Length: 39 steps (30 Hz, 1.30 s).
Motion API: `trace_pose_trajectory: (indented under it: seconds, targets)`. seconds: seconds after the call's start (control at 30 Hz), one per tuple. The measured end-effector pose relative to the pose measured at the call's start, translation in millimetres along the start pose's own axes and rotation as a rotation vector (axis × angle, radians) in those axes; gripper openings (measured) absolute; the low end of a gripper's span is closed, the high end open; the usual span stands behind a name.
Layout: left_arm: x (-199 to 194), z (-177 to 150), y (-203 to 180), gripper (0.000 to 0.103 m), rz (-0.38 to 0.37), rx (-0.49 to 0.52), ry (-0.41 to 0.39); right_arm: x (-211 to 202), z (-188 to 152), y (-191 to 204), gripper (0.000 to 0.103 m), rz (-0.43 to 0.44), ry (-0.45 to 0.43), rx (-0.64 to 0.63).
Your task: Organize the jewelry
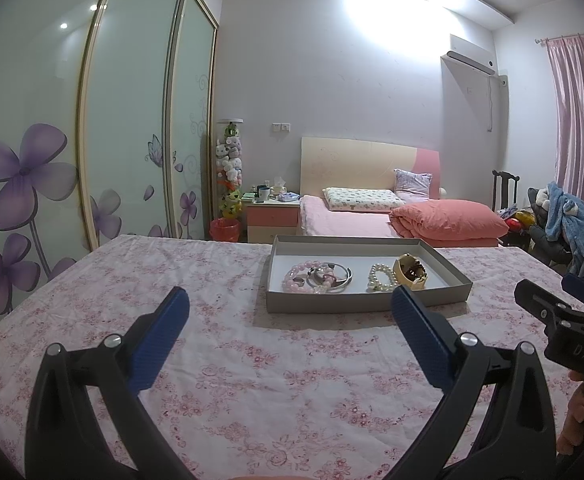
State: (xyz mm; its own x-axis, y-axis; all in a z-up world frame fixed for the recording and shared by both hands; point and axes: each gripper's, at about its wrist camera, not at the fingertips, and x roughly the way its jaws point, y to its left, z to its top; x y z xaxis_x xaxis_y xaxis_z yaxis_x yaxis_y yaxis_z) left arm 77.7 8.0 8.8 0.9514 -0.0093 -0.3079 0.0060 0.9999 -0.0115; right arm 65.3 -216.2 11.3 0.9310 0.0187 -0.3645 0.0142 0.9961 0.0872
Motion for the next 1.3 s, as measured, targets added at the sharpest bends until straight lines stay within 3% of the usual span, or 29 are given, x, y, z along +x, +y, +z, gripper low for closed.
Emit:
trace_pose_trajectory:
  seconds: [1.3]
  targets:
    - [-3, -2, -12, 0.099, -0.007, 0.006, 0.005, -1, 0, 5, 0.101, 0.005, 0.005, 0.002]
